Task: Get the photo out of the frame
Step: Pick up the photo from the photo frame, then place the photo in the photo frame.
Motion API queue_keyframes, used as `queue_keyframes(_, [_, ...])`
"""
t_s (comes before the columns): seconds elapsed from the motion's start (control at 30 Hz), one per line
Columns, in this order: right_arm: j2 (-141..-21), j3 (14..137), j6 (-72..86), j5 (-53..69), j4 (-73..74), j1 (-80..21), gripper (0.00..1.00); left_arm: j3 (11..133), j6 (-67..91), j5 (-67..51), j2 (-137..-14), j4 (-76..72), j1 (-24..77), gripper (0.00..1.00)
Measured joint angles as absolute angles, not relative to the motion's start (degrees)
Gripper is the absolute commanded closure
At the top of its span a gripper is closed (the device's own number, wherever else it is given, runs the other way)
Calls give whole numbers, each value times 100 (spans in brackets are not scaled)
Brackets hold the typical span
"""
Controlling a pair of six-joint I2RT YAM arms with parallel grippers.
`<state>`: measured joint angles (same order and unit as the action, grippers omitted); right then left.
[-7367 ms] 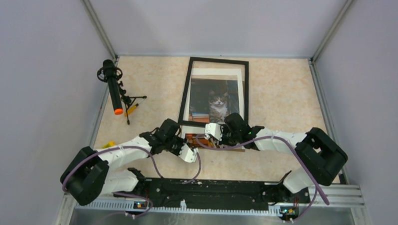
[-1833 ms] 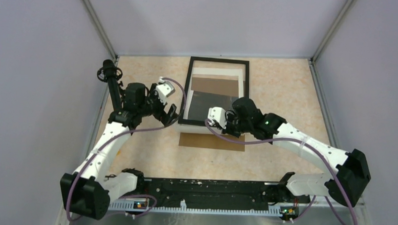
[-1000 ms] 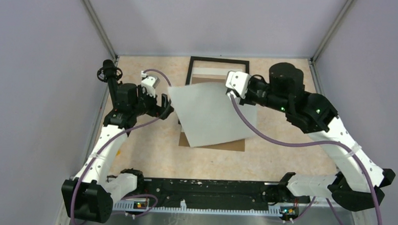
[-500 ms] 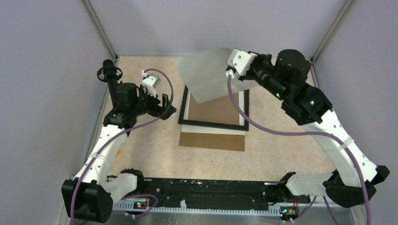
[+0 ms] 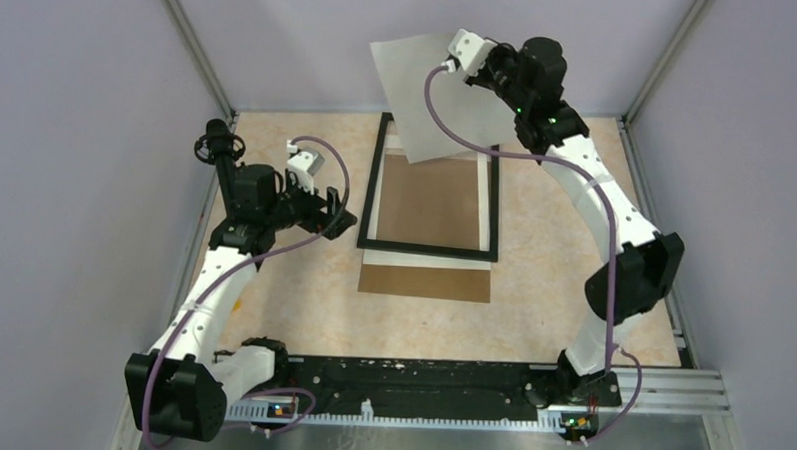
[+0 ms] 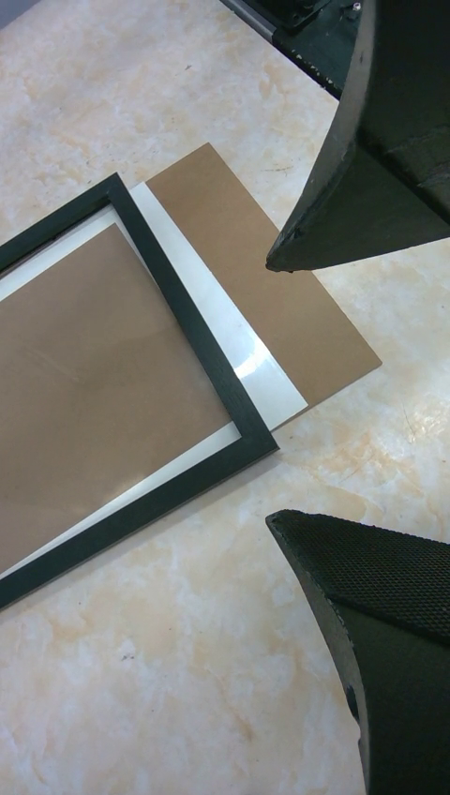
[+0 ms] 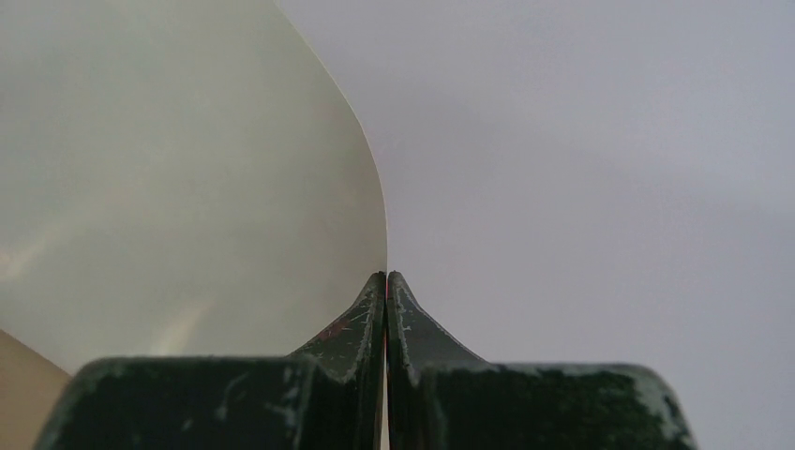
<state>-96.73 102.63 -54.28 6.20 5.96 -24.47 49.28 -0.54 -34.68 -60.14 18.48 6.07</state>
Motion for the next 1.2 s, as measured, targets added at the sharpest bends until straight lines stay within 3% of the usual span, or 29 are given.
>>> queue_keyframes(0.17, [-10600,11371,-5446,891,228,-2344,100,4928,-49,-3468,-6055,1815,607,1])
queue_keyframes(0.3, [-10634,11408,-5463,1194,-51,-2340,100,4928,-49,-3468,-6055,1811,607,1])
queue_keyframes(0.5, [-9762,9150,-5867,1590,-576,-2412,100,4928,-49,-3470,-6055,1809,607,1])
queue_keyframes(0.7, [-9725,7535,-6278,1739,-609,-2486,100,4928,-47,-3468,-6055,1811,607,1])
queue_keyframes(1.2, [-9725,5865,-7435,2169,-934,-2917,100,4849,-45,-3465,-6066,1809,602,1])
